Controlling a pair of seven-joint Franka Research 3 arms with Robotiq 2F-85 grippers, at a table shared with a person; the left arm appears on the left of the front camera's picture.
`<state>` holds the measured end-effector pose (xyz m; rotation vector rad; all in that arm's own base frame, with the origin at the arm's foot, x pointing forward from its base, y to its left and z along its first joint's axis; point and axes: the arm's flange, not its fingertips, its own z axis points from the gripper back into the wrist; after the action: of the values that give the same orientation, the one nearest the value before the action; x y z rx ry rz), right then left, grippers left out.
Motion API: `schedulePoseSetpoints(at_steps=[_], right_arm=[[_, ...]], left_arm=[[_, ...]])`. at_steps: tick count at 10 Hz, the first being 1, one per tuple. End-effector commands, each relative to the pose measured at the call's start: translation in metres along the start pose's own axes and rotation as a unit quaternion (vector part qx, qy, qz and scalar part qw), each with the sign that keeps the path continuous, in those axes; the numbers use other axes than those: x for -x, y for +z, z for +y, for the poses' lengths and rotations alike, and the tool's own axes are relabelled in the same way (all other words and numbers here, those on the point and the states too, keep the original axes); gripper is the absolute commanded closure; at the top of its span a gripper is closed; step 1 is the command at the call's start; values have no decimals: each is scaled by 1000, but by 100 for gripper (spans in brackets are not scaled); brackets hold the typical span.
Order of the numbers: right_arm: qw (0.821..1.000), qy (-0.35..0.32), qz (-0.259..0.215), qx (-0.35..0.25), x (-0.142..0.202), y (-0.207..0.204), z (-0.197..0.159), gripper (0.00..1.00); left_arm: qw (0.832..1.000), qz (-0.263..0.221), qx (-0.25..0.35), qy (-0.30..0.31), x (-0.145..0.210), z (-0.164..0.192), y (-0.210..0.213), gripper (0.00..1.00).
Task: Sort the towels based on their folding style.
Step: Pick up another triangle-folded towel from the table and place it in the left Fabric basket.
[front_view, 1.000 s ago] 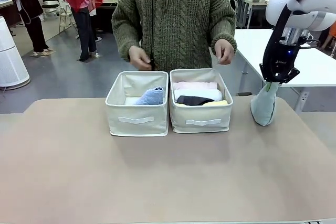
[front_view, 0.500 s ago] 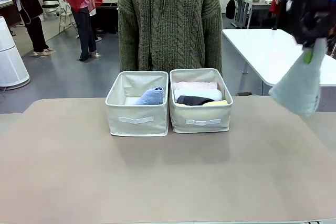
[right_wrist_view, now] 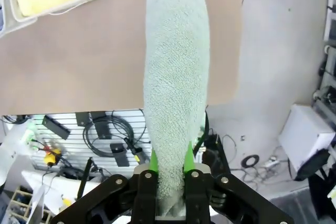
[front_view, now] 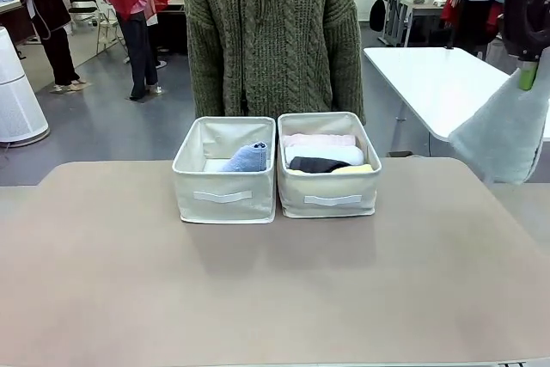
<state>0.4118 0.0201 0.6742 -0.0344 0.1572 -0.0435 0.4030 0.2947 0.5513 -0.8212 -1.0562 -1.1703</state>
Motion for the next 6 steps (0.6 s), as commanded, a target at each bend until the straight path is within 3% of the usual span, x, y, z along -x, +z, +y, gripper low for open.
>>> schedulePoseSetpoints(at_steps=[1, 2, 4, 6], right_arm=[[1000, -1, 3, 1, -5, 5, 0, 100], [1000, 0, 0, 0, 0, 0, 0, 82], [988, 102, -97, 68, -15, 46, 51, 82], [965, 212, -123, 96, -31, 80, 104, 82]], left_arm=[[1000, 0, -2, -1, -1, -2, 1, 0], [1000, 0, -2, -1, -1, -2, 1, 0], [1000, 0, -2, -1, -1, -2, 1, 0], [1000, 0, -2, -1, -1, -2, 1, 0]])
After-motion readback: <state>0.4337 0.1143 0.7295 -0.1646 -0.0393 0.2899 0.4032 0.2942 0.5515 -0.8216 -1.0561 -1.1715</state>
